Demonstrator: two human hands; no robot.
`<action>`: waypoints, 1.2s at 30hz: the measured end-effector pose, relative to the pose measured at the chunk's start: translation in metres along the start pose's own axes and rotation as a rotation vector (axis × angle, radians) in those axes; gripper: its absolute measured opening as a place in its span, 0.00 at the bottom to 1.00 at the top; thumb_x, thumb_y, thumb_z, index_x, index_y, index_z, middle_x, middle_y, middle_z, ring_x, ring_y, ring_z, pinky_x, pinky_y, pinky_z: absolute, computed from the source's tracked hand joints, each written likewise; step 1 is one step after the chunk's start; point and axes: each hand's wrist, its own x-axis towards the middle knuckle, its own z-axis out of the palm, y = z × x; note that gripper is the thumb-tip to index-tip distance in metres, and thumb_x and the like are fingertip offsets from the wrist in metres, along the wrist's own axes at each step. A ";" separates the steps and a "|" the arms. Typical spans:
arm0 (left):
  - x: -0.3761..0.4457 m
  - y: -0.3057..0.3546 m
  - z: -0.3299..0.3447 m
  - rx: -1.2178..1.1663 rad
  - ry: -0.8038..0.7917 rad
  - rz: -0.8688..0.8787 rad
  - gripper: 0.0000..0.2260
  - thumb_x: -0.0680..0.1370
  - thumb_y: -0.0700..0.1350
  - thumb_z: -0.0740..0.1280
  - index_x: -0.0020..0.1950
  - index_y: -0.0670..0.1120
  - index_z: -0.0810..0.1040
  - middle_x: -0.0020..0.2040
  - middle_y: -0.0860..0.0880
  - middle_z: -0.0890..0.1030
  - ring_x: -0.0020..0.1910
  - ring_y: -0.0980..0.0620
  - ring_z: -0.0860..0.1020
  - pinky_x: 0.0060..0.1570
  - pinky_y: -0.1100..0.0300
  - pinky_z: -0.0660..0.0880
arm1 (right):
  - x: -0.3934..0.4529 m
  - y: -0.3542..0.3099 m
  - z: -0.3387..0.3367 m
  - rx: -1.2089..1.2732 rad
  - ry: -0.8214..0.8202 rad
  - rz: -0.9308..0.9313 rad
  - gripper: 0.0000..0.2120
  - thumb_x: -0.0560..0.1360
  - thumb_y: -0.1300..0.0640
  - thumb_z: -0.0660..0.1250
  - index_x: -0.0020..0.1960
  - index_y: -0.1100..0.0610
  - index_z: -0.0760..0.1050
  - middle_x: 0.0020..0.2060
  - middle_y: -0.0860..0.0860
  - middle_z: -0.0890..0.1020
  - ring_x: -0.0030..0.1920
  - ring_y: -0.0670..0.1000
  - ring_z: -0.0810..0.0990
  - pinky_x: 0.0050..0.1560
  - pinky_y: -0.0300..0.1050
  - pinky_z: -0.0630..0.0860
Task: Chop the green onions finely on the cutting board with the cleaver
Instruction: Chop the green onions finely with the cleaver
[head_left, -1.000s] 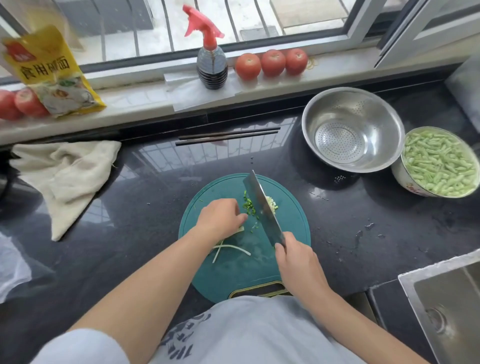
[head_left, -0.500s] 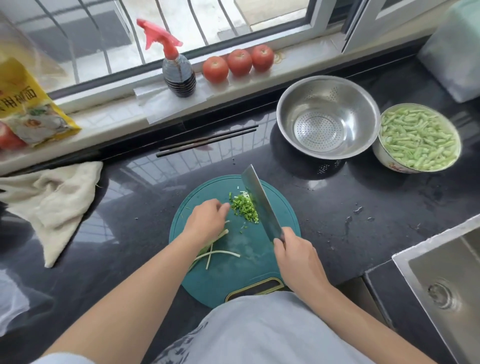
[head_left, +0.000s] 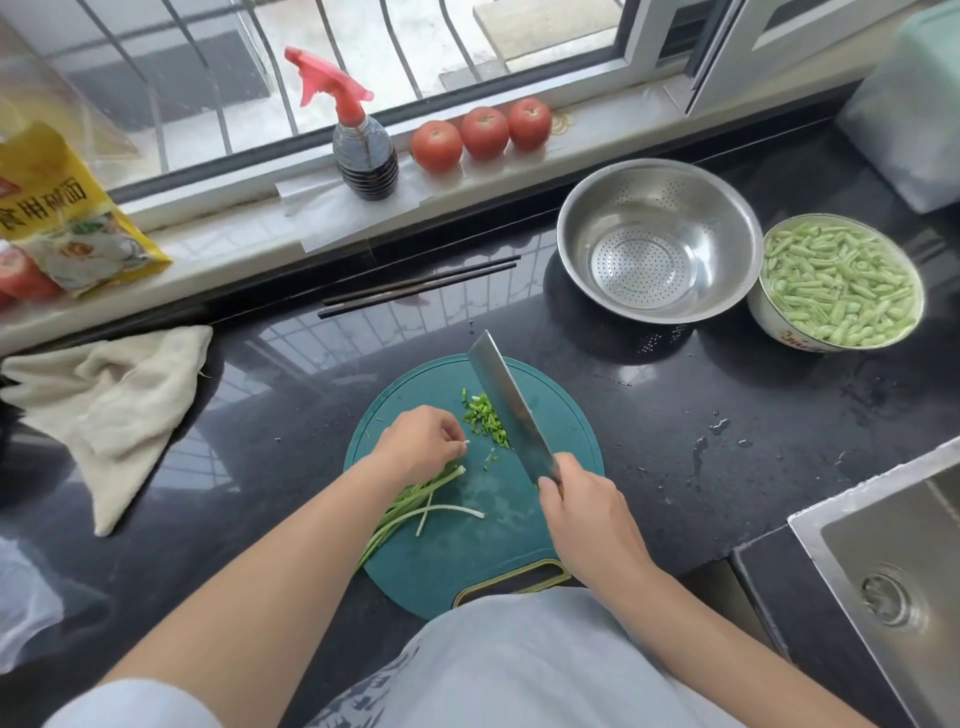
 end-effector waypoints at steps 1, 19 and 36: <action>-0.002 0.000 0.000 -0.020 0.017 0.037 0.04 0.78 0.52 0.71 0.44 0.56 0.81 0.45 0.56 0.82 0.49 0.52 0.79 0.53 0.54 0.77 | 0.000 0.000 0.000 0.007 0.002 0.007 0.08 0.83 0.50 0.54 0.49 0.51 0.68 0.37 0.47 0.77 0.38 0.52 0.76 0.40 0.53 0.75; -0.081 -0.007 -0.011 -0.430 0.176 0.296 0.07 0.82 0.44 0.66 0.55 0.50 0.84 0.42 0.54 0.78 0.41 0.56 0.76 0.44 0.62 0.71 | -0.006 0.006 0.000 -0.001 0.014 0.043 0.08 0.83 0.50 0.55 0.49 0.51 0.68 0.36 0.47 0.76 0.37 0.50 0.74 0.36 0.51 0.69; -0.093 -0.074 0.087 0.437 0.452 0.404 0.31 0.68 0.57 0.77 0.67 0.47 0.75 0.65 0.45 0.74 0.65 0.41 0.72 0.65 0.45 0.71 | -0.010 0.003 0.008 -0.026 -0.033 0.036 0.08 0.83 0.50 0.54 0.49 0.51 0.68 0.36 0.47 0.76 0.37 0.51 0.75 0.39 0.52 0.74</action>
